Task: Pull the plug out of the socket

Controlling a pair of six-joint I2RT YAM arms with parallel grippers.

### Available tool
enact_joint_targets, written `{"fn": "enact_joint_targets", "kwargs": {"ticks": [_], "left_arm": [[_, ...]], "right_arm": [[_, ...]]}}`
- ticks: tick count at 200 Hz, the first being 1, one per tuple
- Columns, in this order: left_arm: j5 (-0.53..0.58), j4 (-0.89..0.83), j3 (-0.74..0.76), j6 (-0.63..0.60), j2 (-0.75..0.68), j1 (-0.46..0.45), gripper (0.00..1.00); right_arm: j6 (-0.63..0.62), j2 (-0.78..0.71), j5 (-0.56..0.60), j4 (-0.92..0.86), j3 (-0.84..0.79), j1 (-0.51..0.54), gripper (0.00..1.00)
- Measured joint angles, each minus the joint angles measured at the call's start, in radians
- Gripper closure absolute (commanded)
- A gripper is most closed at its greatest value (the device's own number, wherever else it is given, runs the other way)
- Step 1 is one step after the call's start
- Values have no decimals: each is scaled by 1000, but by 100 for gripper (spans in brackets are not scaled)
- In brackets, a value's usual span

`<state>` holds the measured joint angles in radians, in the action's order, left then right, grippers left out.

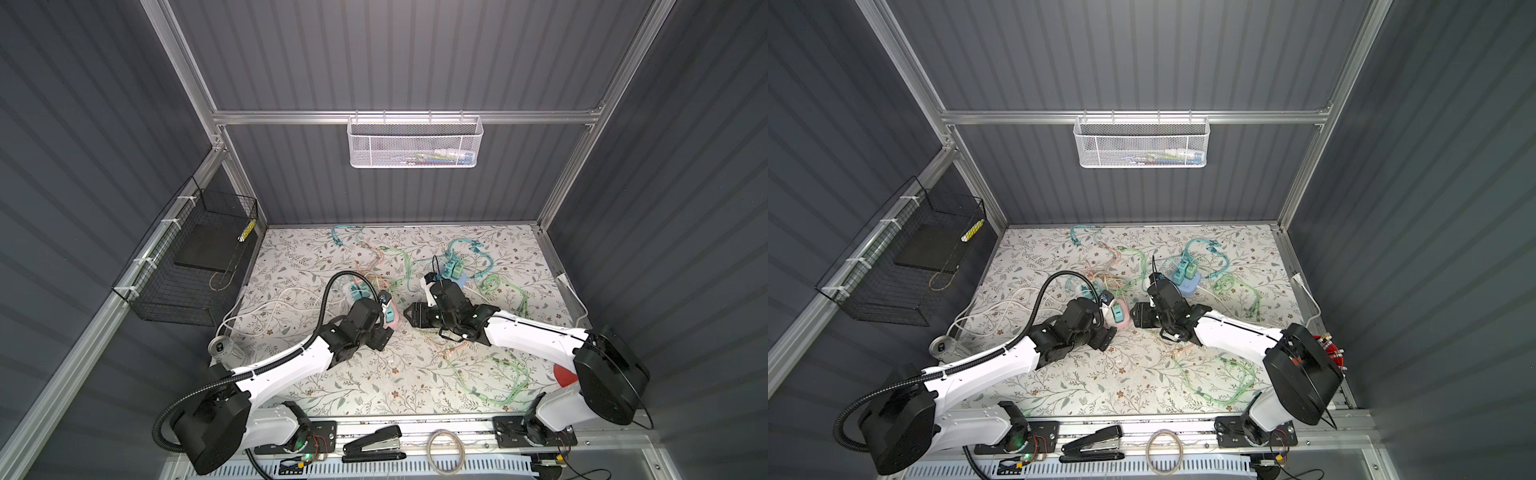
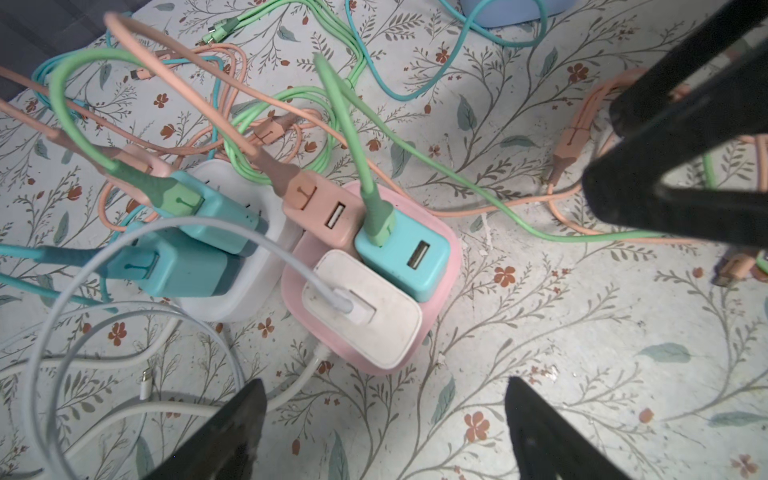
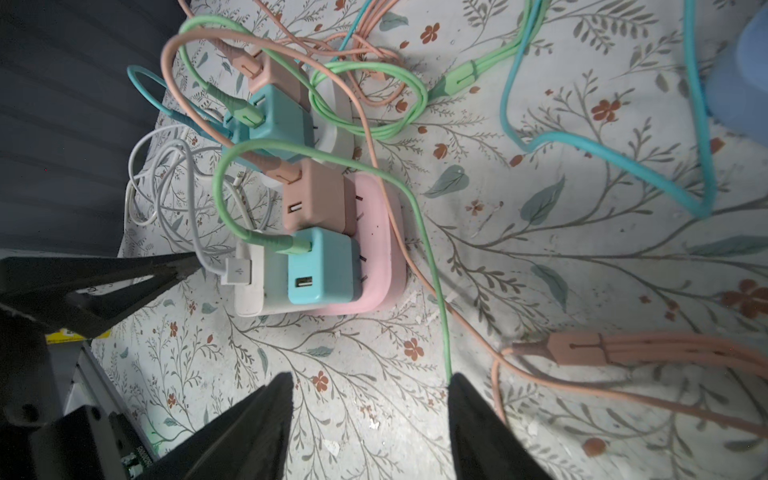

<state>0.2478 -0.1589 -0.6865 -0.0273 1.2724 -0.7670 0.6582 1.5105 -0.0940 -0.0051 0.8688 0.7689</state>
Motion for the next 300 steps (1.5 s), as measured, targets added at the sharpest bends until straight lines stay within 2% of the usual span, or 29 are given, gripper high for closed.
{"fn": "enact_joint_targets", "kwargs": {"ticks": [66,80,113,126,159,205,225,242,273,300], "left_arm": [[-61,24,-49,-87,96,23,18],[-72,26,-55,-98,113,23,23],[-105,16,-89,-111,167,24,44],[-129,10,-111,-108,193,24,48],[-175,6,-148,-84,232,13,50],[-208,8,-150,10,233,-16,51],[-212,16,-150,45,233,-40,57],[-194,16,-149,66,228,-49,57],[-121,6,-115,66,132,-51,49],[-87,1,-113,39,77,-30,33]], "right_arm": [[13,4,-68,14,-7,-51,47],[15,4,-80,21,-18,-65,47],[17,4,-107,37,-52,-92,47],[17,4,-114,40,-60,-100,47],[16,4,-127,42,-65,-106,47],[19,12,-147,47,-73,-113,49],[23,28,-156,50,-72,-115,50],[24,37,-165,50,-72,-115,51],[31,37,-172,52,-71,-115,52],[40,37,-174,60,-69,-114,52]]}}
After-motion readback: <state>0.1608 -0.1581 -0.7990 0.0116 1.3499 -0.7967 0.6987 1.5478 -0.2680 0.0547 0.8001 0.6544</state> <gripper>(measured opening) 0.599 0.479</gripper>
